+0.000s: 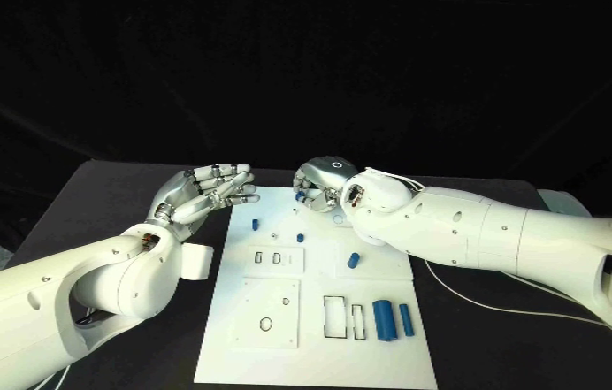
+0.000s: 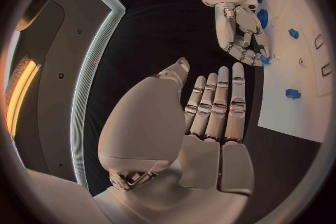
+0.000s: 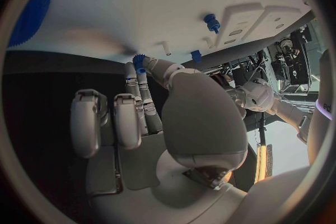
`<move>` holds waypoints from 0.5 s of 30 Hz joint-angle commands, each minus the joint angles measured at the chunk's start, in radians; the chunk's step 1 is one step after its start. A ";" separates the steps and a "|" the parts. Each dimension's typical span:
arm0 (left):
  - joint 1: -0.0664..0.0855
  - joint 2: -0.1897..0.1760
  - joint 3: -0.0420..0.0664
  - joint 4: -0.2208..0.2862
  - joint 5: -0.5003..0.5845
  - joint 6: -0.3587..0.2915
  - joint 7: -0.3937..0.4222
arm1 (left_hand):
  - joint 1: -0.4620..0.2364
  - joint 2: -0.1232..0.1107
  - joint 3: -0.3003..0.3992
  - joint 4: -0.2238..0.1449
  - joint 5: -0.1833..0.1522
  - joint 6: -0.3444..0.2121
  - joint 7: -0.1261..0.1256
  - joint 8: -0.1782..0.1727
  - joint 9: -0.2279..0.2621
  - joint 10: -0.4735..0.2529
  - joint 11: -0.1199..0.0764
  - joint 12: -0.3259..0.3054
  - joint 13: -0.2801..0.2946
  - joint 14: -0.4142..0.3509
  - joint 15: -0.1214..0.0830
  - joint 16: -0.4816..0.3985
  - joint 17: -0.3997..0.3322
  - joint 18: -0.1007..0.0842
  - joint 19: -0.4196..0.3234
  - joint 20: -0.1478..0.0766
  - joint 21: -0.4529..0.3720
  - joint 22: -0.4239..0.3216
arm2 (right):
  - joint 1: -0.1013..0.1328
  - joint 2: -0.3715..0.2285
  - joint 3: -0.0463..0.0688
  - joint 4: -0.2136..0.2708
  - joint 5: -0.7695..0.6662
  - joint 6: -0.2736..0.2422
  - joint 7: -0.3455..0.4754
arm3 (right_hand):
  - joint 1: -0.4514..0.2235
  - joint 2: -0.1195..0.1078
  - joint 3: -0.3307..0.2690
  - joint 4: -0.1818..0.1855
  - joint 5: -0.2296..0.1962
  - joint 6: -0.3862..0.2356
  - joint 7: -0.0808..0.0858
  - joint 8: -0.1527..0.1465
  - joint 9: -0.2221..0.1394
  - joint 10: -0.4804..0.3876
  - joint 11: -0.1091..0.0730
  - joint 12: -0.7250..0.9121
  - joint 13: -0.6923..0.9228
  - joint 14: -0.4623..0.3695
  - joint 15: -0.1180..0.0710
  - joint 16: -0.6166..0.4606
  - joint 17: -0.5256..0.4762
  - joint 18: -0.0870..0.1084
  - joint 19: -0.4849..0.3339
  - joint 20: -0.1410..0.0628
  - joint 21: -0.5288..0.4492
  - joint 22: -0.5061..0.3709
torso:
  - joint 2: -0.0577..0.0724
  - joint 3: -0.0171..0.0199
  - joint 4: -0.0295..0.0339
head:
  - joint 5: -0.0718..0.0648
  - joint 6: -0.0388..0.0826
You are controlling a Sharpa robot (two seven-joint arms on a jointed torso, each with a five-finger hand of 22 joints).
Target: Assemble the parts on the task board
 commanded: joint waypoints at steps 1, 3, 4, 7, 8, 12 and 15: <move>0.002 0.003 0.001 0.001 -0.004 0.017 0.005 | -0.007 0.004 0.005 0.000 0.001 0.004 0.030 -0.004 -0.001 0.003 0.002 -0.005 -0.001 0.003 0.002 -0.006 0.001 0.006 0.008 0.002 -0.004 -0.001 | -0.003 0.006 -0.001 -0.010 -0.008 0.032 -0.007 | -0.014 -0.030 0.001 0.009 -0.012 -0.056 0.015 -0.041 -0.020 -0.070 0.021 -0.005 -0.023 0.039 0.017 -0.010 -0.020 0.012 -0.032 0.012 -0.040 -0.048 | 0.001 -0.0008 -0.0003 | 0.000 0.002; 0.002 0.002 0.001 0.001 -0.004 0.017 0.005 | -0.007 0.004 0.005 0.000 0.001 0.004 0.030 -0.004 -0.001 0.003 0.002 -0.005 -0.001 0.003 0.002 -0.006 0.001 0.006 0.008 0.002 -0.004 -0.001 | -0.003 0.008 -0.002 -0.013 -0.009 0.037 -0.011 | -0.019 -0.043 -0.009 0.007 -0.007 -0.080 0.019 -0.061 -0.024 -0.137 0.031 -0.002 -0.037 0.028 0.024 -0.030 -0.060 0.031 -0.075 0.022 -0.107 -0.133 | 0.001 -0.0004 0.0001 | -0.001 0.002; 0.002 0.002 0.001 0.001 -0.004 0.017 0.005 | -0.007 0.004 0.005 0.000 0.001 0.004 0.030 -0.004 -0.001 0.003 0.002 -0.005 -0.001 0.003 0.002 -0.006 0.001 0.006 0.008 0.002 -0.004 -0.001 | -0.003 0.007 -0.002 -0.013 -0.010 0.037 -0.012 | -0.021 -0.046 -0.016 0.007 -0.004 -0.088 0.024 -0.067 -0.025 -0.153 0.034 0.000 -0.042 0.025 0.027 -0.034 -0.068 0.034 -0.081 0.025 -0.120 -0.147 | 0.001 0.0001 -0.0003 | 0.000 0.004; 0.003 0.001 0.001 0.000 -0.004 0.017 0.004 | -0.007 0.004 0.005 0.000 0.001 0.004 0.030 -0.004 -0.001 0.003 0.002 -0.005 -0.001 0.003 0.002 -0.006 0.001 0.006 0.008 0.002 -0.004 -0.001 | -0.003 -0.004 -0.002 0.000 -0.015 0.030 -0.016 | -0.020 -0.048 -0.020 0.005 -0.002 -0.091 0.022 -0.069 -0.025 -0.156 0.033 0.002 -0.043 0.025 0.027 -0.034 -0.069 0.034 -0.081 0.025 -0.122 -0.149 | 0.001 -0.0001 -0.0009 | 0.001 0.003; 0.003 0.001 0.001 0.000 -0.004 0.017 0.004 | -0.007 0.004 0.005 0.000 0.001 0.004 0.030 -0.004 -0.001 0.003 0.002 -0.005 -0.001 0.003 0.002 -0.006 0.001 0.006 0.008 0.002 -0.004 -0.001 | -0.003 -0.011 -0.002 0.009 -0.016 0.023 -0.017 | -0.020 -0.048 -0.021 0.005 -0.002 -0.090 0.021 -0.069 -0.025 -0.156 0.033 0.003 -0.044 0.025 0.027 -0.034 -0.069 0.034 -0.080 0.025 -0.121 -0.148 | 0.001 0.0003 -0.0016 | 0.001 0.004; 0.003 -0.001 0.001 -0.001 -0.004 0.017 0.003 | -0.007 0.004 0.005 0.000 0.001 0.004 0.030 -0.004 -0.001 0.003 0.002 -0.005 -0.001 0.003 0.002 -0.006 0.001 0.006 0.008 0.002 -0.004 -0.001 | -0.001 -0.059 -0.002 0.064 -0.020 -0.023 -0.030 | -0.020 -0.047 -0.026 0.005 0.006 -0.080 0.020 -0.066 -0.022 -0.151 0.031 0.010 -0.044 0.028 0.026 -0.030 -0.060 0.031 -0.069 0.025 -0.111 -0.132 | 0.001 0.0005 -0.0027 | 0.002 0.005; 0.003 -0.002 0.001 -0.001 -0.003 0.017 0.003 | -0.007 0.004 0.005 0.000 0.001 0.004 0.030 -0.004 -0.001 0.003 0.002 -0.005 -0.001 0.003 0.002 -0.006 0.001 0.006 0.008 0.002 -0.004 -0.001 | 0.006 -0.119 -0.001 0.126 -0.014 -0.059 -0.041 | -0.023 -0.045 -0.033 0.008 0.010 -0.061 0.019 -0.060 -0.018 -0.122 0.028 0.029 -0.041 0.031 0.023 -0.025 -0.054 0.023 -0.048 0.023 -0.088 -0.100 | 0.003 0.0008 -0.0061 | 0.001 0.008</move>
